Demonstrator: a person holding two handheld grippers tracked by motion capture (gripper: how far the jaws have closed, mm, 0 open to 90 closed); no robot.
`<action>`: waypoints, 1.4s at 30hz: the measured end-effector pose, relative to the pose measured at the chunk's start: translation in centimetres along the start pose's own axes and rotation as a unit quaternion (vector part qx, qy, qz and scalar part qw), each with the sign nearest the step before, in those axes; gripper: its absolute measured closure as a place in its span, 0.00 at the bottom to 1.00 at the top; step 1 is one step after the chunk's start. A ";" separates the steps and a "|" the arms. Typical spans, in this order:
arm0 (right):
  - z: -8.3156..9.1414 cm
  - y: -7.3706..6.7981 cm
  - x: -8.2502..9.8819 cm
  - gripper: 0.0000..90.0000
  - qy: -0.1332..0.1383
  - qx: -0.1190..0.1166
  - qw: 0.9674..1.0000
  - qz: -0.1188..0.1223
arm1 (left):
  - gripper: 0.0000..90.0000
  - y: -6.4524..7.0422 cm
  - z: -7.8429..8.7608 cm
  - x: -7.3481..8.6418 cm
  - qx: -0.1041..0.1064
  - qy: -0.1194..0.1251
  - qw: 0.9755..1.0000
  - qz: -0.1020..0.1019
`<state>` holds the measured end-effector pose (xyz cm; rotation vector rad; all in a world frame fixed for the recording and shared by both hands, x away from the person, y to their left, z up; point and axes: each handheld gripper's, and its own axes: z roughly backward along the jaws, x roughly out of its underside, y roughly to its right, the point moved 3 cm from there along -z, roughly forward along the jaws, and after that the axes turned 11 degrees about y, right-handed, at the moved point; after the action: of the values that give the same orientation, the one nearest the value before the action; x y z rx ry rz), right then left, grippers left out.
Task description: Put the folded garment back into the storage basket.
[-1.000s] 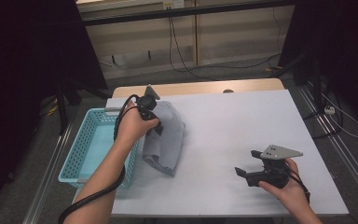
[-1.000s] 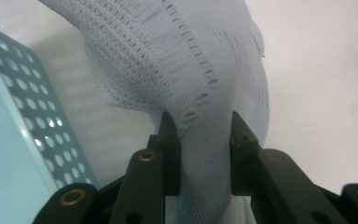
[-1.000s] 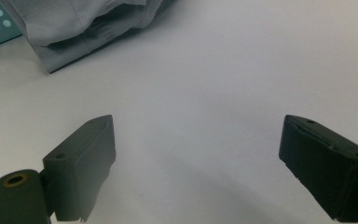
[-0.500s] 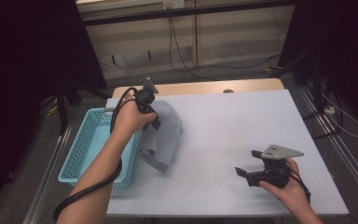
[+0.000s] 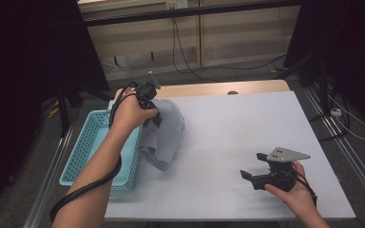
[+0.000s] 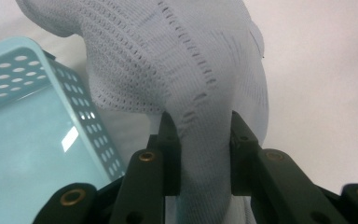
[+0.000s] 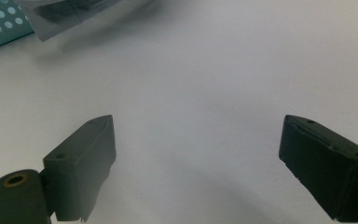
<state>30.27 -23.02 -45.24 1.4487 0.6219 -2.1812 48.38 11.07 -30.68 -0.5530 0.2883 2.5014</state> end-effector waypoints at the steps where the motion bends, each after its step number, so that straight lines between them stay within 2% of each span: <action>1: 0.0 0.0 0.0 0.12 0.000 0.000 1.000 0.000 | 0.81 0.0 0.0 0.0 0.000 0.000 1.000 0.000; 14: -0.1 -0.1 0.0 0.12 0.000 -0.002 1.000 0.000 | 0.81 -0.6 2.6 -1.2 -0.010 0.000 1.000 -0.006; 17: -0.1 -0.1 0.0 0.12 -0.001 -0.002 1.000 0.001 | 0.81 -0.6 3.2 -1.5 -0.006 0.000 1.000 -0.004; 24: 0.0 -0.1 0.0 0.12 0.000 -0.002 1.000 0.001 | 0.81 -1.1 4.5 -2.0 -0.012 -0.005 1.000 -0.003; 31: -0.1 -0.1 0.0 0.12 0.000 -0.002 1.000 0.001 | 0.81 -1.7 5.9 -2.4 -0.013 0.000 1.000 -0.002; 42: -0.1 -0.2 0.0 0.12 -0.001 -0.004 1.000 0.003 | 0.81 -2.5 6.9 -2.5 -0.019 0.001 1.000 0.001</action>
<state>30.25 -22.84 -45.23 1.4425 0.6255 -2.1729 49.45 14.08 -23.63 -0.5708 0.2417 2.5142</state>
